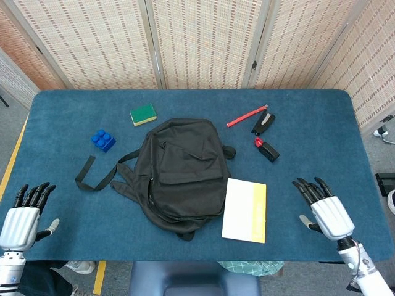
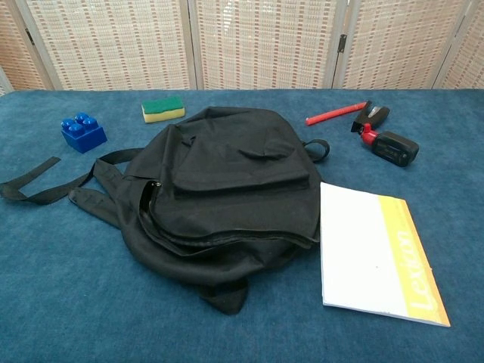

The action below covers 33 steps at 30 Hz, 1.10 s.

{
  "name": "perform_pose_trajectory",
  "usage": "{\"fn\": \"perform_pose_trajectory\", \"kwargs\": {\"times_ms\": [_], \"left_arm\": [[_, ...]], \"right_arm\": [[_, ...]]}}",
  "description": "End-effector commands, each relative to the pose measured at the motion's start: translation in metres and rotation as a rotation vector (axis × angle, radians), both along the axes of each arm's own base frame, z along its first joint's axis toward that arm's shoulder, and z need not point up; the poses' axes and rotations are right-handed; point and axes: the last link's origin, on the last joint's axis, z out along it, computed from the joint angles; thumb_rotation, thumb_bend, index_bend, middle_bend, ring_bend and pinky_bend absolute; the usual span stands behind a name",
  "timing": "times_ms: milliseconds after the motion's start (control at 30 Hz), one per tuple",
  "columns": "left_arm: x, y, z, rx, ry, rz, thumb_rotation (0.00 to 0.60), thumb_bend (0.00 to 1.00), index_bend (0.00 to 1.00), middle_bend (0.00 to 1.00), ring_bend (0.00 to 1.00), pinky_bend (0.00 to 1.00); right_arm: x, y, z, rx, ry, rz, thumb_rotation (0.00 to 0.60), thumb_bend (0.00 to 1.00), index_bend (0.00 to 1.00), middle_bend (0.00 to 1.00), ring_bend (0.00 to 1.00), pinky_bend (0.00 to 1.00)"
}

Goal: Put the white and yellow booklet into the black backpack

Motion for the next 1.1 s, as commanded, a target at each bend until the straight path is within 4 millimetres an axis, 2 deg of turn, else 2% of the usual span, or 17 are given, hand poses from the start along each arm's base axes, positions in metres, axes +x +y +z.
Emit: {"fn": "perform_pose_trajectory", "kwargs": {"times_ms": [33, 100, 200, 433, 1100], "left_arm": [[-0.001, -0.001, 0.000, -0.006, -0.004, 0.005, 0.600, 0.32, 0.16, 0.12, 0.15, 0.05], [0.000, -0.001, 0.000, -0.011, -0.008, 0.006, 0.600, 0.32, 0.15, 0.12, 0.15, 0.05], [0.000, -0.001, 0.001, -0.010, -0.006, 0.005, 0.600, 0.32, 0.15, 0.11, 0.15, 0.04], [-0.001, -0.002, 0.003, -0.015, -0.007, 0.020, 0.600, 0.32, 0.14, 0.11, 0.14, 0.04], [0.002, -0.002, 0.001, -0.039, -0.003, 0.037, 0.600, 0.32, 0.13, 0.10, 0.14, 0.02]], "right_arm": [[0.000, -0.004, -0.018, 0.059, 0.005, 0.020, 0.600, 0.32, 0.06, 0.04, 0.13, 0.04], [0.000, -0.007, -0.029, 0.086, 0.013, 0.038, 0.600, 0.36, 0.02, 0.01, 0.09, 0.00], [-0.001, -0.009, -0.042, 0.117, 0.022, 0.056, 0.600, 0.43, 0.00, 0.00, 0.05, 0.00], [-0.007, -0.015, -0.068, 0.161, 0.055, 0.089, 0.600, 0.49, 0.00, 0.00, 0.01, 0.00], [-0.015, -0.019, -0.111, 0.248, 0.108, 0.143, 0.600, 0.49, 0.00, 0.00, 0.00, 0.00]]}}
